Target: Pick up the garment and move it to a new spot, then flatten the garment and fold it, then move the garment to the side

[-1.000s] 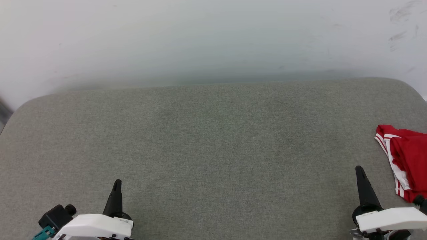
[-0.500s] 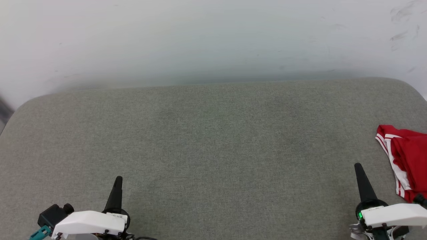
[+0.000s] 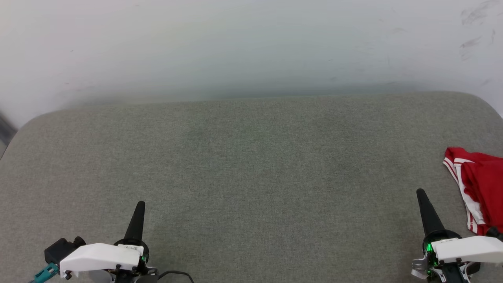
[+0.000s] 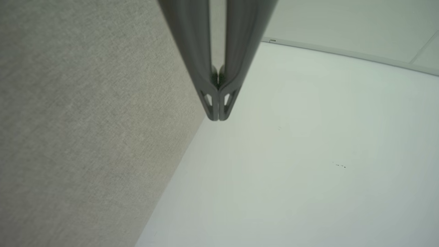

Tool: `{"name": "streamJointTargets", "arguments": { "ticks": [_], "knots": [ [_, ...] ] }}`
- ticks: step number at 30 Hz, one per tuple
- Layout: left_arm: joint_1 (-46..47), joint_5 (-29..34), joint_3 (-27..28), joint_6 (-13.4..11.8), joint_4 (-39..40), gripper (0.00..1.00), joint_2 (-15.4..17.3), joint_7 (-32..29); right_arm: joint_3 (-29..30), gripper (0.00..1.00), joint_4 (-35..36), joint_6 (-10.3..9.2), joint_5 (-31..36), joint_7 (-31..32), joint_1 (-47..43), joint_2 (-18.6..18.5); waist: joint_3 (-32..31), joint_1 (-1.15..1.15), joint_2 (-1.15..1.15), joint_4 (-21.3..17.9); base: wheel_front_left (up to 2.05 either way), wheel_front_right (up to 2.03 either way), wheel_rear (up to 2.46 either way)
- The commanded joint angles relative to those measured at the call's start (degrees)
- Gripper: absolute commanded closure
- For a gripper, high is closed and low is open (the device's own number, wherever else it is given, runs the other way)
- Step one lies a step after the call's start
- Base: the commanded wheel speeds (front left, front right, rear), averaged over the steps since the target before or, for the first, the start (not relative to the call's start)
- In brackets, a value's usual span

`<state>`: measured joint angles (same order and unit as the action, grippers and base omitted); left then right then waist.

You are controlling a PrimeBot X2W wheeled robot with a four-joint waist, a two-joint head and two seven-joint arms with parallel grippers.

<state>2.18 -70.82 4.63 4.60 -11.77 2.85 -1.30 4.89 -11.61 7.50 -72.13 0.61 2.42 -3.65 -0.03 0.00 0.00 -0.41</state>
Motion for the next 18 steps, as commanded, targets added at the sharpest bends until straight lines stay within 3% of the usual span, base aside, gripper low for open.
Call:
{"name": "streamJointTargets", "arguments": {
  "ticks": [1, 18],
  "knots": [
    [1.27, -1.76, 0.39, 0.70, 0.08, 1.00, 0.08, -0.44, 0.17, 1.00, 0.04, -0.01, -1.72, 0.45, 1.46, 0.04, 0.01, 0.00, 0.00, 0.02, 0.00, 0.00, 0.00],
    [2.69, -10.32, 1.04, 1.68, -0.97, 1.00, 0.07, -2.58, 0.60, 1.00, -0.98, -0.01, -9.98, 2.69, 2.71, 0.23, 0.09, 0.00, 0.00, 0.17, 0.00, 0.00, 0.00]
  ]
}}
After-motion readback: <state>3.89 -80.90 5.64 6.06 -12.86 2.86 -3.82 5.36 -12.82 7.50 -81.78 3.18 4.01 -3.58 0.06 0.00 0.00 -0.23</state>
